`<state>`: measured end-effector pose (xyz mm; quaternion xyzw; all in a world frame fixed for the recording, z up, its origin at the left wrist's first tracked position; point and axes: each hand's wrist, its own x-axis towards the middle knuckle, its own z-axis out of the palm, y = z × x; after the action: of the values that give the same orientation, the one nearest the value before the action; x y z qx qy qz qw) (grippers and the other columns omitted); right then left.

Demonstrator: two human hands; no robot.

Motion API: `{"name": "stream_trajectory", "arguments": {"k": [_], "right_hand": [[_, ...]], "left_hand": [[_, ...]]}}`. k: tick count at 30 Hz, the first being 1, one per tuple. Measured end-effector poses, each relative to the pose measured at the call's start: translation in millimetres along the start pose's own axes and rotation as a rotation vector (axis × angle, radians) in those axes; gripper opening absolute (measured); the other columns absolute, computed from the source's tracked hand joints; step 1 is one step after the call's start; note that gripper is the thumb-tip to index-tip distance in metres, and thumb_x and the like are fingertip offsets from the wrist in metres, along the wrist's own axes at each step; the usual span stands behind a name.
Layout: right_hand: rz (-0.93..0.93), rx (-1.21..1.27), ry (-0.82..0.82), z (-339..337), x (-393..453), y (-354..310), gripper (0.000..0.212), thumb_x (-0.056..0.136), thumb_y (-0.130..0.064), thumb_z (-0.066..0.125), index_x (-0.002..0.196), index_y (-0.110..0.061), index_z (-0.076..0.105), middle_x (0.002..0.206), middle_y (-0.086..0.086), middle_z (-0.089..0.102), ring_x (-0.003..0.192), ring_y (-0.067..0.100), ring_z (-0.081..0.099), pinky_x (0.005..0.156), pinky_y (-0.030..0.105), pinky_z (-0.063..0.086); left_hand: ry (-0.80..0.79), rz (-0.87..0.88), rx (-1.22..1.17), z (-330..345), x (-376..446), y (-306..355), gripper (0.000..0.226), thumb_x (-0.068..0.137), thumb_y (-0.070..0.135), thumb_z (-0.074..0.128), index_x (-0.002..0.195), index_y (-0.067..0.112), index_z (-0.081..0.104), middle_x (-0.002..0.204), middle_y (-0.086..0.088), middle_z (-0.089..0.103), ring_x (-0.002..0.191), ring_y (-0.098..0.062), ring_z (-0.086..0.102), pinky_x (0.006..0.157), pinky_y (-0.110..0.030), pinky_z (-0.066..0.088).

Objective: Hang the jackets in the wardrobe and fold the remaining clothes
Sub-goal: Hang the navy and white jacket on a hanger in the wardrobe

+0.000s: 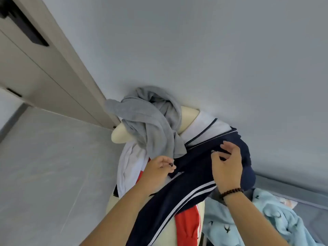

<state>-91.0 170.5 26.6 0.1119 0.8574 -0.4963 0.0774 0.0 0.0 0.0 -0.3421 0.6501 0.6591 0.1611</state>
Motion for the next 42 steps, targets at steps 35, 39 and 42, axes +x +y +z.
{"name": "stream_trajectory", "arguments": {"k": [35, 39, 42], "right_hand": [[-0.015, 0.316, -0.722, -153.6, -75.7, -202.3, 0.023, 0.084, -0.008, 0.062, 0.096, 0.011, 0.065, 0.085, 0.018, 0.059, 0.076, 0.027, 0.055, 0.071, 0.037, 0.047], [-0.106, 0.247, -0.772, -170.9, -112.9, -213.6, 0.026, 0.086, -0.009, 0.060, 0.099, 0.014, 0.064, 0.090, 0.020, 0.063, 0.079, 0.027, 0.059, 0.075, 0.037, 0.049], [-0.182, 0.224, -0.754, -181.6, -136.9, -213.1, 0.031, 0.085, -0.008, 0.057, 0.102, 0.018, 0.060, 0.098, 0.028, 0.065, 0.083, 0.028, 0.059, 0.079, 0.040, 0.050]], "left_hand": [[0.077, 0.483, 0.127, 34.8, -137.1, 134.4, 0.060, 0.083, 0.000, 0.071, 0.130, 0.025, 0.044, 0.128, 0.005, 0.049, 0.114, -0.012, 0.052, 0.087, -0.020, 0.049], [-0.012, 0.558, 0.515, 32.3, -159.6, 139.5, 0.025, 0.092, 0.001, 0.059, 0.088, 0.026, 0.059, 0.082, 0.014, 0.058, 0.077, 0.003, 0.052, 0.065, -0.001, 0.042], [0.040, 0.584, 0.504, 29.6, -174.8, 134.0, 0.024, 0.097, 0.002, 0.049, 0.087, 0.021, 0.059, 0.080, 0.010, 0.058, 0.079, -0.008, 0.053, 0.069, -0.006, 0.044]]}}
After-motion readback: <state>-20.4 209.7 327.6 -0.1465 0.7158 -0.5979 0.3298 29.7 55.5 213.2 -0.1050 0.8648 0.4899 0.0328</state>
